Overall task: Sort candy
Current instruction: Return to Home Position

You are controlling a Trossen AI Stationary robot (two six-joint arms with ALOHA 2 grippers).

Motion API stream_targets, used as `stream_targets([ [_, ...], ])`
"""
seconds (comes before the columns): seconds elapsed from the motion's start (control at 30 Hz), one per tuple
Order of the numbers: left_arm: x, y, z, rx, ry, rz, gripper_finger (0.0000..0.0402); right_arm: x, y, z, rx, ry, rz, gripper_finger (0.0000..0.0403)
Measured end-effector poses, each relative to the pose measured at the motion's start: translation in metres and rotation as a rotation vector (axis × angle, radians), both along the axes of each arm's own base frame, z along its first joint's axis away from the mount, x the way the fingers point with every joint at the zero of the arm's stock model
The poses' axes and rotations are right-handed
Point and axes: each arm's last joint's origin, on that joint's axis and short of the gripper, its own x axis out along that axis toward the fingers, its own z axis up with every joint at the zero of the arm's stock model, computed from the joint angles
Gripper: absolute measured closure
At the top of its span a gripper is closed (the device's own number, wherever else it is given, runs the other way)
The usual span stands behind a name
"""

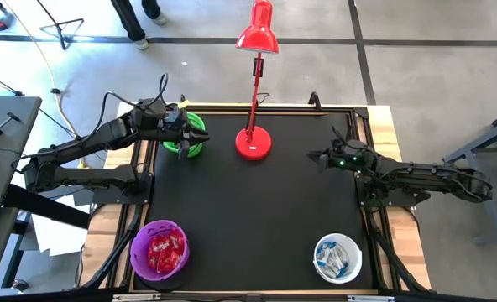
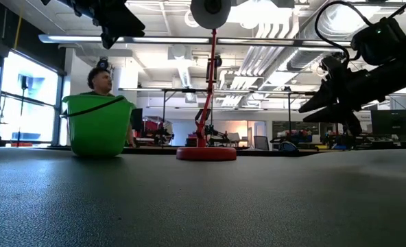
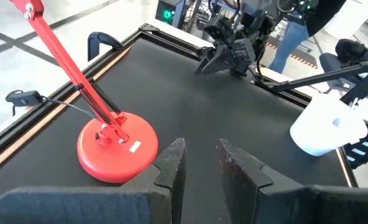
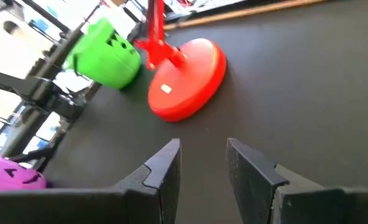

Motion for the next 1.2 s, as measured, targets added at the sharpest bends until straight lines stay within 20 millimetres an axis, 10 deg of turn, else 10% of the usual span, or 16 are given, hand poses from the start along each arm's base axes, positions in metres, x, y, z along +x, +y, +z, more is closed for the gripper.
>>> stream_targets([
  [0.4,0.004,-0.009,0.0,-0.007,0.001,-0.051,0.0326,-0.02,0.009,-0.031,0.091,0.211,0.004,0.0281],
  [1.2,0.005,-0.013,-0.001,-0.012,0.009,-0.069,0.0326,-0.031,0.014,0.009,-0.077,-0.179,0.01,0.0281],
])
